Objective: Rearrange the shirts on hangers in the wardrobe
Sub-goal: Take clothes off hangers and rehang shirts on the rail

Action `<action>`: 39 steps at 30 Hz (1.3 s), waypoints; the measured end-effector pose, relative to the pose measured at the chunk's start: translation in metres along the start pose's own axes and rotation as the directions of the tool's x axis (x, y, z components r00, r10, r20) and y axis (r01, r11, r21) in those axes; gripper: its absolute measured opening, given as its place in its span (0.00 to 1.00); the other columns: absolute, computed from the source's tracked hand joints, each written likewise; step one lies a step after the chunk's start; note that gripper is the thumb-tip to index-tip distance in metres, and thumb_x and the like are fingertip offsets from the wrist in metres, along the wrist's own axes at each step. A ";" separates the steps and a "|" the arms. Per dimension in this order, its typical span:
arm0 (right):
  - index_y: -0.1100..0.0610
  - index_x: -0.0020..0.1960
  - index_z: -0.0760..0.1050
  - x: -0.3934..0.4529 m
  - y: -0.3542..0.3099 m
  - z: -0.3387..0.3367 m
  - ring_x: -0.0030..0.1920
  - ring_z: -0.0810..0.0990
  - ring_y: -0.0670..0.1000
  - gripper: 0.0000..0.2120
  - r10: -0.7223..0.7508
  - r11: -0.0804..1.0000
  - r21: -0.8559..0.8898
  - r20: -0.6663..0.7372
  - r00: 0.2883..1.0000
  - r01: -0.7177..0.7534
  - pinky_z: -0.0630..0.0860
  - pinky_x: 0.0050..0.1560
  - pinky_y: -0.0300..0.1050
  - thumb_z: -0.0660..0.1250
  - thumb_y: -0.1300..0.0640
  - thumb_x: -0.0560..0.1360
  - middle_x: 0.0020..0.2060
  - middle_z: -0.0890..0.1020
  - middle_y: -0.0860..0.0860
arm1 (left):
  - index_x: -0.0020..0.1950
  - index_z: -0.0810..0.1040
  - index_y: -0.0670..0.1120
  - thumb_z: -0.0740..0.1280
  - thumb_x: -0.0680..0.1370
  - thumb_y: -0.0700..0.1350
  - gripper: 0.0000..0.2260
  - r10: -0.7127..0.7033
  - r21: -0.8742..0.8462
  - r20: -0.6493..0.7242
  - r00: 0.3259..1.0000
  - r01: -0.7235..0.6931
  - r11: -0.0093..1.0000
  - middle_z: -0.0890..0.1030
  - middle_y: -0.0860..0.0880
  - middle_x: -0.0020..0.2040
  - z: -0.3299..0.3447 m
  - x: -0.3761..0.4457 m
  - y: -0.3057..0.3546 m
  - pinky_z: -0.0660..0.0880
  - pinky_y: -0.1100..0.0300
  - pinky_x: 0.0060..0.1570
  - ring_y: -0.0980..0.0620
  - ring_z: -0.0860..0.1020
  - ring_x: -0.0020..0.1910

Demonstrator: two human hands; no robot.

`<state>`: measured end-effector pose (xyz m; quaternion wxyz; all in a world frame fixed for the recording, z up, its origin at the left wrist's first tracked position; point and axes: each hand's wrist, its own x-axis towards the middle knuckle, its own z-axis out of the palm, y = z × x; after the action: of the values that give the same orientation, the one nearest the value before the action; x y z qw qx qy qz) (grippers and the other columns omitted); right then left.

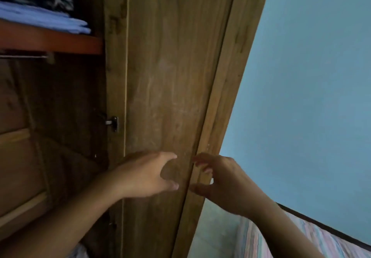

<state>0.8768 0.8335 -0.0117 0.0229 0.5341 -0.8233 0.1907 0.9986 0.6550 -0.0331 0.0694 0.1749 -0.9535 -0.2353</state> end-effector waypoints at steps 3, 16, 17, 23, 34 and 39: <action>0.40 0.68 0.70 0.031 -0.008 0.007 0.57 0.76 0.38 0.28 -0.109 0.994 -0.008 0.041 0.993 0.110 0.73 0.50 0.30 0.75 0.43 0.71 0.61 0.78 0.37 | 0.76 0.59 0.61 0.71 0.72 0.62 0.36 -0.113 0.003 -0.106 0.988 0.114 0.993 0.69 0.55 0.69 -0.020 -0.015 -0.008 0.71 0.57 0.54 0.55 0.71 0.59; 0.38 0.62 0.72 0.124 -0.104 0.066 0.55 0.77 0.41 0.24 -0.436 0.900 0.135 0.257 0.863 0.415 0.77 0.55 0.42 0.75 0.41 0.68 0.51 0.77 0.37 | 0.75 0.63 0.58 0.64 0.66 0.73 0.41 -0.547 -0.057 -0.304 0.780 0.558 0.828 0.70 0.56 0.70 -0.070 -0.146 -0.102 0.72 0.59 0.58 0.58 0.71 0.63; 0.38 0.62 0.72 0.127 -0.116 0.071 0.56 0.77 0.42 0.25 -0.449 0.893 0.150 0.252 0.857 0.424 0.77 0.57 0.44 0.75 0.40 0.67 0.52 0.78 0.39 | 0.75 0.63 0.57 0.64 0.65 0.73 0.41 -0.575 -0.058 -0.314 0.755 0.589 0.806 0.69 0.55 0.71 -0.074 -0.159 -0.107 0.71 0.58 0.60 0.58 0.70 0.65; 0.36 0.59 0.74 0.143 -0.198 0.087 0.52 0.79 0.37 0.22 -0.587 0.808 0.217 0.211 0.782 0.548 0.75 0.46 0.29 0.74 0.38 0.66 0.47 0.81 0.35 | 0.78 0.59 0.53 0.66 0.74 0.66 0.37 -0.655 -0.106 -0.432 0.620 0.686 0.720 0.64 0.53 0.76 -0.101 -0.229 -0.138 0.66 0.58 0.69 0.54 0.65 0.72; 0.44 0.64 0.77 0.139 -0.365 0.134 0.59 0.77 0.45 0.21 -0.788 0.614 0.365 0.225 0.573 0.700 0.76 0.57 0.43 0.72 0.42 0.72 0.59 0.79 0.41 | 0.72 0.68 0.49 0.61 0.77 0.66 0.29 -0.762 -0.105 -0.623 0.180 0.945 0.309 0.75 0.48 0.65 -0.128 -0.350 -0.184 0.74 0.54 0.52 0.48 0.74 0.61; 0.45 0.61 0.79 0.126 -0.432 0.161 0.49 0.80 0.41 0.18 -0.842 0.533 0.511 0.249 0.478 0.674 0.75 0.42 0.34 0.72 0.43 0.73 0.54 0.82 0.41 | 0.74 0.63 0.45 0.63 0.78 0.60 0.30 -0.680 -0.195 -0.732 -0.051 0.971 0.137 0.69 0.41 0.71 -0.134 -0.390 -0.212 0.70 0.47 0.62 0.40 0.67 0.69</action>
<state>1.2331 0.5147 -0.0053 -0.1866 0.8704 -0.4248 0.1647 1.4536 0.5656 -0.0351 0.2124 0.8119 -0.5410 0.0554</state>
